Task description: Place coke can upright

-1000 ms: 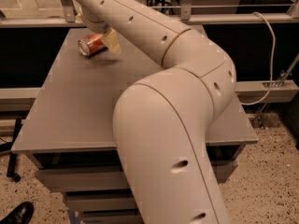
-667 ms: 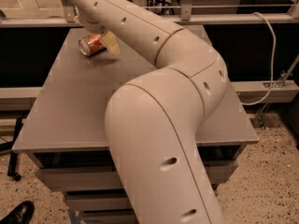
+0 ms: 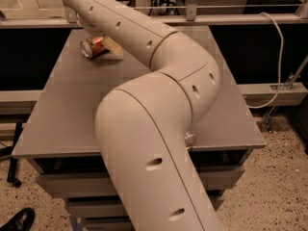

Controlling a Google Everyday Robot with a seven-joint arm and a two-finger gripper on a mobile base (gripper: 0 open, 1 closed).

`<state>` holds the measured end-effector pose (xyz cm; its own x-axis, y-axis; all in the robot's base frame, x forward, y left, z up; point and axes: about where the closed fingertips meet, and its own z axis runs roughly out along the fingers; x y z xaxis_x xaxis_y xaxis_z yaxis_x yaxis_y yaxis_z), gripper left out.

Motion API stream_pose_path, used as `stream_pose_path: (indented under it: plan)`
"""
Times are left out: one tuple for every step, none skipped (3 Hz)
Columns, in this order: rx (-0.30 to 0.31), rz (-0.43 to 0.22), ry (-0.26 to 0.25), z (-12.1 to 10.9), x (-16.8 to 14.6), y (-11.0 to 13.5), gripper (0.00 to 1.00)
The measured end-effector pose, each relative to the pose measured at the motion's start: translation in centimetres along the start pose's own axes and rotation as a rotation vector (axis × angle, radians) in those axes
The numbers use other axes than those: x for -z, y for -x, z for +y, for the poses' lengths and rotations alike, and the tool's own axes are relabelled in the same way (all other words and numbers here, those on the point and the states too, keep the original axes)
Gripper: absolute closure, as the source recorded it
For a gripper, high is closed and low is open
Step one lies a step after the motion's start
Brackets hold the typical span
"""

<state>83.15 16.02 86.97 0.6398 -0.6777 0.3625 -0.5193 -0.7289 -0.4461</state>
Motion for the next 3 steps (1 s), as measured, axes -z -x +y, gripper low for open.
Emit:
stream_pose_path:
  plan:
    - [0.010, 0.017, 0.018, -0.24, -0.37, -0.41, 0.10]
    - [0.022, 0.024, 0.031, -0.47, -0.59, -0.69, 0.34]
    - [0.019, 0.019, 0.038, -0.40, -0.68, -0.96, 0.65]
